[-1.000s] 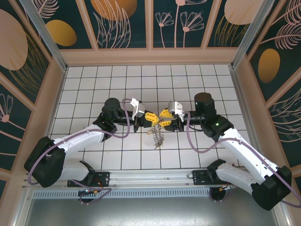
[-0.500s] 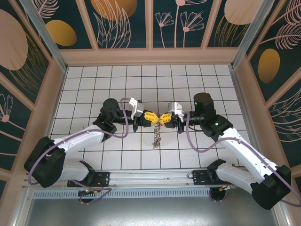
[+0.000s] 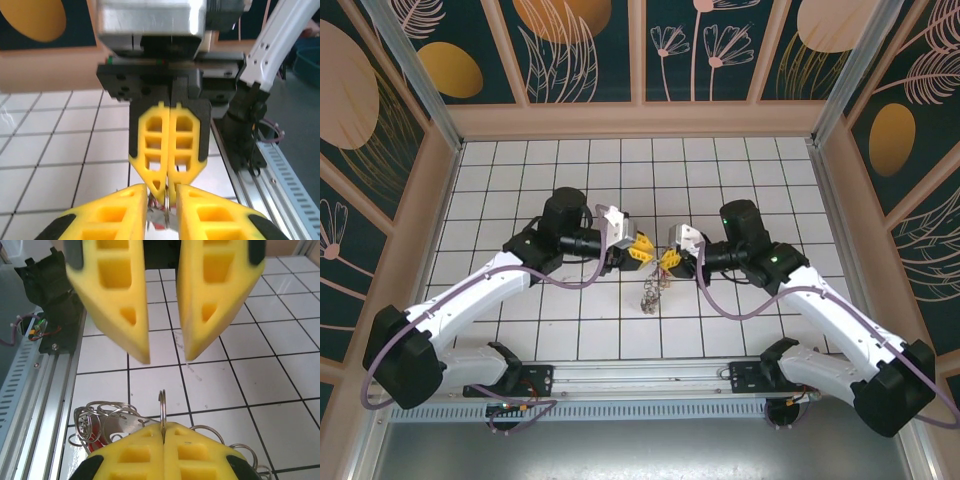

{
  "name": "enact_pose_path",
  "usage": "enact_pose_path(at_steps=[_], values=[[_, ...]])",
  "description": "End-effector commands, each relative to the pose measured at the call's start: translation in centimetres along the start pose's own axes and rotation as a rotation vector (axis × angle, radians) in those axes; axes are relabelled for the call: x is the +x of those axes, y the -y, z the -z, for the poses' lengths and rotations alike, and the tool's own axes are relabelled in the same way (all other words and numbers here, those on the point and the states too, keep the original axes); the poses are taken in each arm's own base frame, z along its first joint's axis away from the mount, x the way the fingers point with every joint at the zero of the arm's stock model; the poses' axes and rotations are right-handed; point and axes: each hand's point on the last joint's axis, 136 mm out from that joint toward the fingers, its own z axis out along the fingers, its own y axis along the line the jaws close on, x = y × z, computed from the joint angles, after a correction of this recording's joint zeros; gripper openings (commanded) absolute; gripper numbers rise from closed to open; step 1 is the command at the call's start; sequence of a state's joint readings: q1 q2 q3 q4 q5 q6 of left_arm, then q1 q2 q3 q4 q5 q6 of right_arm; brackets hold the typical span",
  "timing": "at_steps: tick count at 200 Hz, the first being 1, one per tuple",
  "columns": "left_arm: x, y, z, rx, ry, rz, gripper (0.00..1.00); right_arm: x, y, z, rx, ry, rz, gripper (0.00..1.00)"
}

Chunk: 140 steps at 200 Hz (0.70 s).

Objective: Put the keys on the keyring

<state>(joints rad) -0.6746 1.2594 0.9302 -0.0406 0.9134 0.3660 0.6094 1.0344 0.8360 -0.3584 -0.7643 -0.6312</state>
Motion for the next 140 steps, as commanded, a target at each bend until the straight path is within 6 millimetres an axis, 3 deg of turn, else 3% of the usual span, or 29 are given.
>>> enact_pose_path(at_steps=[1, 48, 87, 140], values=[[3.3, 1.2, -0.2, 0.056, -0.114, 0.062, 0.28, -2.1, 0.3, 0.1, 0.009, 0.023, 0.081, 0.0], [3.3, 0.6, -1.1, 0.081, -0.104, 0.117, 0.27, -3.0, 0.2, -0.6, -0.004, 0.059, 0.091, 0.0], [2.5, 0.4, -1.2, 0.085, -0.069, 0.095, 0.2, -3.3, 0.3, -0.8, -0.006, 0.068, 0.09, 0.0], [2.0, -0.4, -1.2, 0.043, -0.062, 0.098, 0.17, -2.6, 0.3, -1.0, -0.005, 0.049, 0.074, 0.0]])
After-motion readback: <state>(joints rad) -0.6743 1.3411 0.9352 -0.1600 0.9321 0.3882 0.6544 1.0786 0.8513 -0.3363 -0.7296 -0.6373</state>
